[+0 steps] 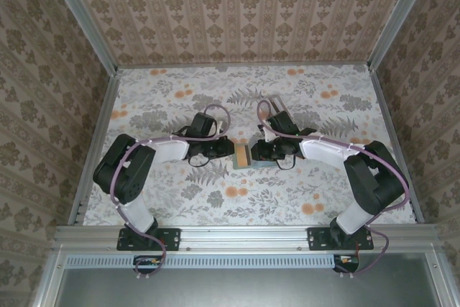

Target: Put the credit cards into the card holder

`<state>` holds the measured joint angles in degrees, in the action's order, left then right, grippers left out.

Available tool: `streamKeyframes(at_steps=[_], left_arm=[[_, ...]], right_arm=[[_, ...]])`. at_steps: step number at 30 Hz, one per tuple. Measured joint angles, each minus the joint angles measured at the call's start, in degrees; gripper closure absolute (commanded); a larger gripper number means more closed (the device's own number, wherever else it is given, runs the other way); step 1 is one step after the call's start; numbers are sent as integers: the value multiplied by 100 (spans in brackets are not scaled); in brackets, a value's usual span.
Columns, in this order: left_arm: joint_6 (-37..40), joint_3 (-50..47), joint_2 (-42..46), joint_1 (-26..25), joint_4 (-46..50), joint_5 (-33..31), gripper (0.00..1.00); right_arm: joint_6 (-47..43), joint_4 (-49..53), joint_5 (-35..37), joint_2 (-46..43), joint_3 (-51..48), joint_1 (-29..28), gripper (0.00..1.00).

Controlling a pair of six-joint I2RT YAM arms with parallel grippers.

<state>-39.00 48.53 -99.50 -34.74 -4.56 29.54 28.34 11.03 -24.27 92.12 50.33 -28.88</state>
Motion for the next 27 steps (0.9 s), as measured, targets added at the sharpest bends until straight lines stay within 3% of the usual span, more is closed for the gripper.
streamKeyframes(at_steps=[5,8,10,22,27], left_arm=[[2,177,-216,-105,-7,-20,87],[2,214,-308,-125,0,-22,87],[2,240,-352,-125,0,-24,87],[2,658,-568,-254,22,-37,88],[2,739,-710,-280,22,-37,88]], right_arm=[[61,-197,-234,-13,-111,127,81],[101,-328,-367,-13,-153,153,67],[181,-468,-468,-13,-186,160,66],[555,-1202,-1008,-13,-422,435,74],[592,-1250,-1091,35,-422,452,51]])
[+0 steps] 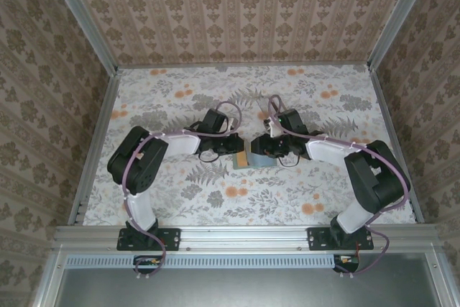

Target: Put the credit cards into the card holder

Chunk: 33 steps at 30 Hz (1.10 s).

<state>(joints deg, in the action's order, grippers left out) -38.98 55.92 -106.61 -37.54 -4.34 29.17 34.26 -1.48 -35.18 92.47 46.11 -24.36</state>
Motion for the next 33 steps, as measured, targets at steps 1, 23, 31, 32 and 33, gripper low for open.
streamKeyframes(at_steps=[1,23,31,32,33], left_arm=[[0,2,-31,-7,2,0,88],[0,140,-92,-31,33,2,88],[-2,140,-105,-31,72,0,88],[-2,140,-103,-31,79,0,88],[0,140,-105,-31,87,0,88]], right_arm=[[-7,-7,-2,24,0,0,50],[33,-201,-284,393,0,-7,39],[50,-223,-284,533,2,-7,58],[52,-223,-282,542,0,-7,59],[57,-223,-284,542,0,-7,59]])
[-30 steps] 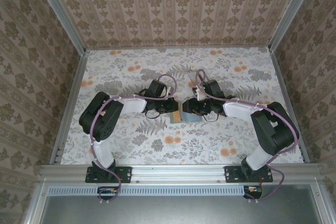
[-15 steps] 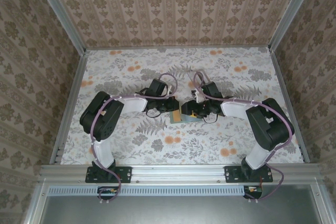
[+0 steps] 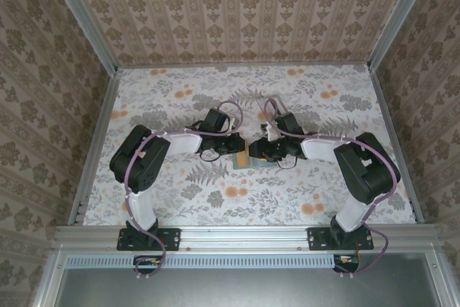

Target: Put the credit cards into the card holder

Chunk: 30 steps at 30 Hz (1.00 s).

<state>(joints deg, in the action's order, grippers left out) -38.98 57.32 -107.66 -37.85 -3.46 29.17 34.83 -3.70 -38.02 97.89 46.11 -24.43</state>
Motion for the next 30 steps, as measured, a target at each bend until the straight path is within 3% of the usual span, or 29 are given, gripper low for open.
streamKeyframes(at_steps=[18,30], left_arm=[[0,-2,0,11,2,-2,88],[0,-35,-4,44,0,-46,88]], right_arm=[[26,-184,-2,0,-7,0,78],[37,-243,-15,0,-11,2,76]])
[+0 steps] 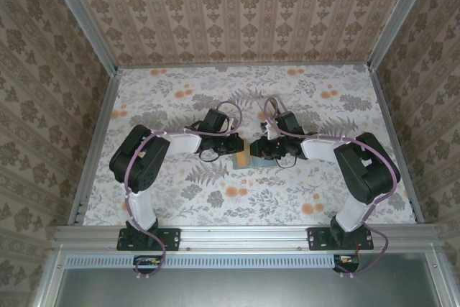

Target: Put the credit cards into the card holder

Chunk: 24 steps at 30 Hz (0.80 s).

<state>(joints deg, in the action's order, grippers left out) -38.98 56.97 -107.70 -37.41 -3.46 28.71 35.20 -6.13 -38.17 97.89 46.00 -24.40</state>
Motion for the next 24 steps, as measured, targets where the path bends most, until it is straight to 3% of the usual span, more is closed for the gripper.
streamKeyframes(at_steps=[7,13,20,24], left_arm=[[0,0,-59,0,-2,0,88],[0,0,-74,7,-7,2,89],[0,2,-101,37,-55,28,89],[0,2,-103,37,-70,26,89]], right_arm=[[4,0,-2,0,0,0,72],[24,-17,-9,0,0,0,75],[129,-155,-129,0,0,0,59],[149,-219,-177,0,0,0,58]])
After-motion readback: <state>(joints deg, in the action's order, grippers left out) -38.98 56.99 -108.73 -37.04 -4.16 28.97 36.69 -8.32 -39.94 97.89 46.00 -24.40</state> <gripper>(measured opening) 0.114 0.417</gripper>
